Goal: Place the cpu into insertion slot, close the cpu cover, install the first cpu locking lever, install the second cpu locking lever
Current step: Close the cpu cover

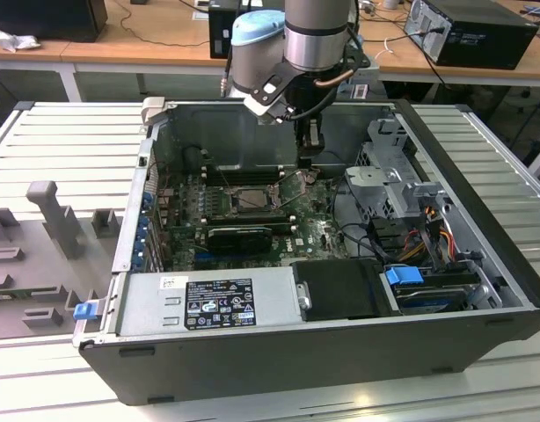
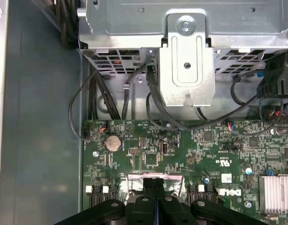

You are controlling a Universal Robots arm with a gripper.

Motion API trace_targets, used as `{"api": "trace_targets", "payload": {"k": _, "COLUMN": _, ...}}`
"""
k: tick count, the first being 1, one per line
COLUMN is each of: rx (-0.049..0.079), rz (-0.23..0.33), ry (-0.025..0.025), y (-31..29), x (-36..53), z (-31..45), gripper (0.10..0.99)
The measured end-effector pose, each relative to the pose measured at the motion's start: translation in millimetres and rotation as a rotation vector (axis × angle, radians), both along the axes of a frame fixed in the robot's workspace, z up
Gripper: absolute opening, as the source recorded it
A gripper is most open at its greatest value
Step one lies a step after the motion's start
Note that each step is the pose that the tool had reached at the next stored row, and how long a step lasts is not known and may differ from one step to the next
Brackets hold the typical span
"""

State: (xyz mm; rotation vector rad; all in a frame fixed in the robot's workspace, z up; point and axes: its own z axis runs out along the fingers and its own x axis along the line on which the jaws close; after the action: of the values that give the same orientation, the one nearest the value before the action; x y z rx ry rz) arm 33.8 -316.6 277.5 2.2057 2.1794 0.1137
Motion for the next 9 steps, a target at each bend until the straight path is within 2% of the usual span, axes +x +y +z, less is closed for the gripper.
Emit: {"api": "trace_targets", "payload": {"k": 9, "rx": 0.0, "rz": 0.0, "ry": 0.0009, "y": 0.0, "x": 10.9, "z": 0.0, "gripper": 0.106}}
